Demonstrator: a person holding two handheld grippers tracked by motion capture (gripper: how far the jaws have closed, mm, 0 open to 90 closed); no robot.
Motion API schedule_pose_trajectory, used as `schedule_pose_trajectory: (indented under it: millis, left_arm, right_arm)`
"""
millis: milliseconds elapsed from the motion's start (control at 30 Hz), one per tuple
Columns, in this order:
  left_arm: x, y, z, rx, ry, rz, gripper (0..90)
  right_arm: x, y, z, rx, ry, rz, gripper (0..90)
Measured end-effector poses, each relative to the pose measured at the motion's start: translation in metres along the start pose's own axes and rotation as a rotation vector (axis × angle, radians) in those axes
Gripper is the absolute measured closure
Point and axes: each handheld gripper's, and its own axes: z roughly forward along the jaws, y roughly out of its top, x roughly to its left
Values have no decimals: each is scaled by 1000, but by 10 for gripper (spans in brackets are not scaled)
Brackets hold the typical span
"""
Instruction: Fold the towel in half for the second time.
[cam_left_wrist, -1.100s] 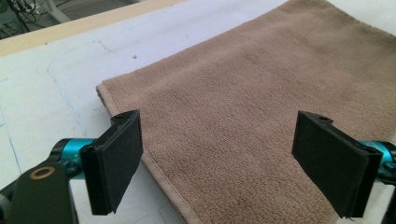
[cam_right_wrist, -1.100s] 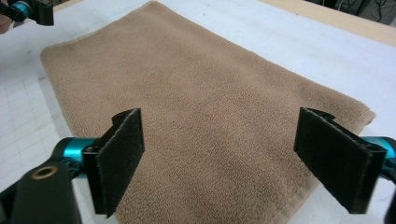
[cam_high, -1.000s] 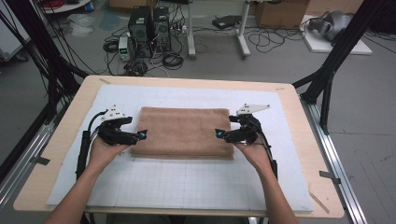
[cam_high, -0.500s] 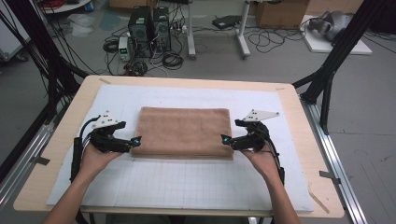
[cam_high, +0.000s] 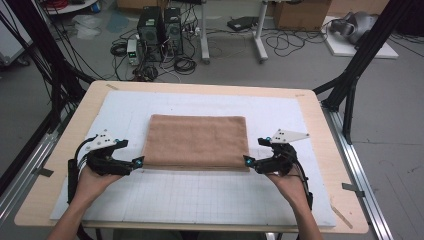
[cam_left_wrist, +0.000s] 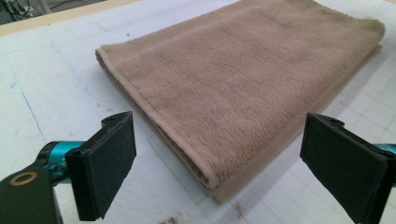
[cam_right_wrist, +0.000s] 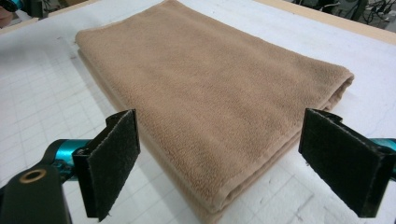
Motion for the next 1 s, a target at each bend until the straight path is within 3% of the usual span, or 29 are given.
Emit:
schedule_pose_trajectory:
  millis: [533,1000]
  left_arm:
    - [-8,-13,-19,-8,22,-5,107]
    - [-25,-24,-26,-10,26,10,107]
  right_arm:
    - [13,-24,-18,-16,-5,-1,116]
    - [18,-41,-28,-17,-11,-6,112]
